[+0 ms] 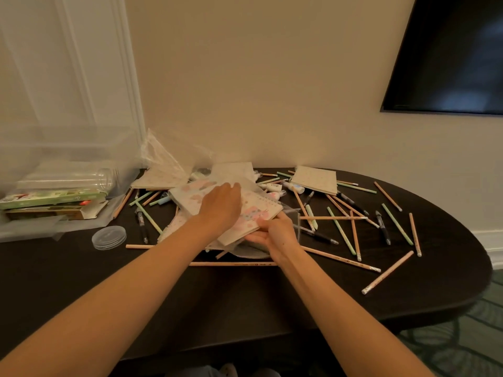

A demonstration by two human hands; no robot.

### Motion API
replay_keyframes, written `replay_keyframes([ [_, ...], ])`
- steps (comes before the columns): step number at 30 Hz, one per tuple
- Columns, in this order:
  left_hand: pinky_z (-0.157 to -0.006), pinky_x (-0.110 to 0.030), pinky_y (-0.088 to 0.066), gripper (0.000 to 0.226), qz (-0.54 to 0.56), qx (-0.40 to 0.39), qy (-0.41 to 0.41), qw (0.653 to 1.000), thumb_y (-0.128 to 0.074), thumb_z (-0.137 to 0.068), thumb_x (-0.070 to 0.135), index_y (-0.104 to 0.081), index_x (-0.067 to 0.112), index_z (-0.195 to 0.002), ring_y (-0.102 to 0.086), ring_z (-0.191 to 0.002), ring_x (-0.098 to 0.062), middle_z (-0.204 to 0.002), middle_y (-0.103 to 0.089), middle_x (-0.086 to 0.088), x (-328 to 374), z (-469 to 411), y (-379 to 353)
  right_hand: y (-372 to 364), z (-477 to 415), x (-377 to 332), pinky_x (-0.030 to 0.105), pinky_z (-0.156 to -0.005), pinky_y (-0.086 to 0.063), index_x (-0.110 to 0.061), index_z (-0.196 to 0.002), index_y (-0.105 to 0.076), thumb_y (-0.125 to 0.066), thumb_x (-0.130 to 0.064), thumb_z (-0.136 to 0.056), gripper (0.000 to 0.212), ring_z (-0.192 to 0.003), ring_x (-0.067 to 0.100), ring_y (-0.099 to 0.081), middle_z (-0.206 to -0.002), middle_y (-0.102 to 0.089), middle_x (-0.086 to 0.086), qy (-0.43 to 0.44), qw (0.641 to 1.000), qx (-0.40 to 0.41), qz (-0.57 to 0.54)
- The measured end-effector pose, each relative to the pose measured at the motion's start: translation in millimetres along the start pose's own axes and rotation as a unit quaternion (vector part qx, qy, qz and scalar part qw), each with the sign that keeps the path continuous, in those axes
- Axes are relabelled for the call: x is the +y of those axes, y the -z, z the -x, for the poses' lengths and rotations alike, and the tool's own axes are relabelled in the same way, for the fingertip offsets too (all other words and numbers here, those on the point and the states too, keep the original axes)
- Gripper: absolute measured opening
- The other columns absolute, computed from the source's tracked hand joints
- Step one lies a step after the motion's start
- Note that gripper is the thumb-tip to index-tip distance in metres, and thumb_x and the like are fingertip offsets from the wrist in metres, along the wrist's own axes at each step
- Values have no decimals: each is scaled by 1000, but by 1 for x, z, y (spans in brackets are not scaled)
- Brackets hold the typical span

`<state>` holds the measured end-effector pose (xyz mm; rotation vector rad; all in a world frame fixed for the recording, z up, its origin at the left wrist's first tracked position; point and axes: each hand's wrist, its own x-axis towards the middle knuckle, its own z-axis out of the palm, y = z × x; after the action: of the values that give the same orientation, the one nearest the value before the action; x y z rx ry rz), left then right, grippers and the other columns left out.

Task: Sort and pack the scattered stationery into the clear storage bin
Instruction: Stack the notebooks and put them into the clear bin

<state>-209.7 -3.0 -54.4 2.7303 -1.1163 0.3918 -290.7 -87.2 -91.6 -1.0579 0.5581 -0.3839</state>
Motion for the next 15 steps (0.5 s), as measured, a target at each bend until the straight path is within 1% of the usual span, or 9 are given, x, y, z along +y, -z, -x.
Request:
replay_keyframes([
  [1, -77, -34, -39, 29, 11, 21, -7, 1000, -35, -99, 12, -46, 7, -125, -51, -109, -29, -118, -54, -12, 3, -6, -3, -1, -3, -1, 38, -66, -58, -15, -142, -35, -38, 10, -94, 54, -84, 28, -65, -130, -54, 17, 3, 1000, -3, -5],
  [3, -68, -31, -35, 21, 36, 52, -22, 998, -35, -98, 8, -55, 5, -106, -55, -97, -29, -105, -60, -13, 5, -13, -8, -5, -7, -1, 38, -66, -57, -15, -140, -37, -38, 10, -94, 53, -80, 27, -66, -126, -56, 17, -1, 1000, -4, -28],
  [4, -65, -32, -33, 19, 55, 62, -28, 996, -36, -97, 7, -55, 4, -98, -56, -91, -31, -97, -61, -14, 4, -15, -10, -8, -10, -1, 39, -66, -57, -16, -139, -38, -38, 10, -94, 52, -77, 26, -66, -123, -58, 16, 0, 999, -2, -40],
  [6, -62, -34, -32, 18, 90, 70, -43, 993, -38, -97, 9, -52, 5, -87, -55, -83, -35, -86, -60, -17, 1, -17, -10, -17, -15, -2, 39, -64, -58, -16, -136, -41, -38, 10, -94, 50, -74, 24, -66, -110, -61, 12, 16, 999, -1, -50],
  [8, -62, -34, -34, 15, 92, 80, -63, 991, -42, -97, 11, -47, 11, -82, -53, -75, -31, -82, -60, -15, -1, -17, -7, -29, -21, -3, 35, -55, -58, -14, -131, -46, -38, 8, -94, 43, -77, 24, -66, -106, -63, 12, 33, 998, 2, -48],
  [10, -62, -31, -33, 13, 66, 100, -84, 989, -47, -94, 11, -43, 15, -83, -51, -73, -26, -81, -59, -8, -2, -17, -4, -41, -29, -3, 28, -47, -54, -11, -126, -51, -38, 6, -94, 38, -79, 24, -64, -106, -63, 15, 48, 998, 15, -25],
  [12, -64, -31, -35, 7, 71, 111, -96, 987, -48, -94, 9, -49, 12, -88, -56, -79, -29, -84, -62, -8, -5, -20, 0, -50, -34, -2, 25, -45, -52, -10, -121, -55, -36, 6, -93, 37, -76, 22, -63, -104, -64, 17, 65, 997, 31, -8],
  [13, -68, -33, -39, 9, 86, 111, -97, 985, -46, -94, 8, -55, 10, -95, -58, -84, -30, -89, -65, -10, -8, -21, 2, -55, -36, -1, 26, -46, -51, -11, -118, -56, -37, 5, -93, 35, -76, 22, -63, -103, -64, 17, 70, 997, 32, -10],
  [15, -79, -38, -45, 23, 122, 97, -108, 982, -45, -95, 6, -61, 9, -112, -60, -91, -31, -101, -67, -11, -10, -23, 5, -57, -35, 2, 27, -48, -53, -15, -110, -58, -38, 3, -94, 31, -74, 22, -63, -97, -64, 15, 71, 997, 25, -30],
])
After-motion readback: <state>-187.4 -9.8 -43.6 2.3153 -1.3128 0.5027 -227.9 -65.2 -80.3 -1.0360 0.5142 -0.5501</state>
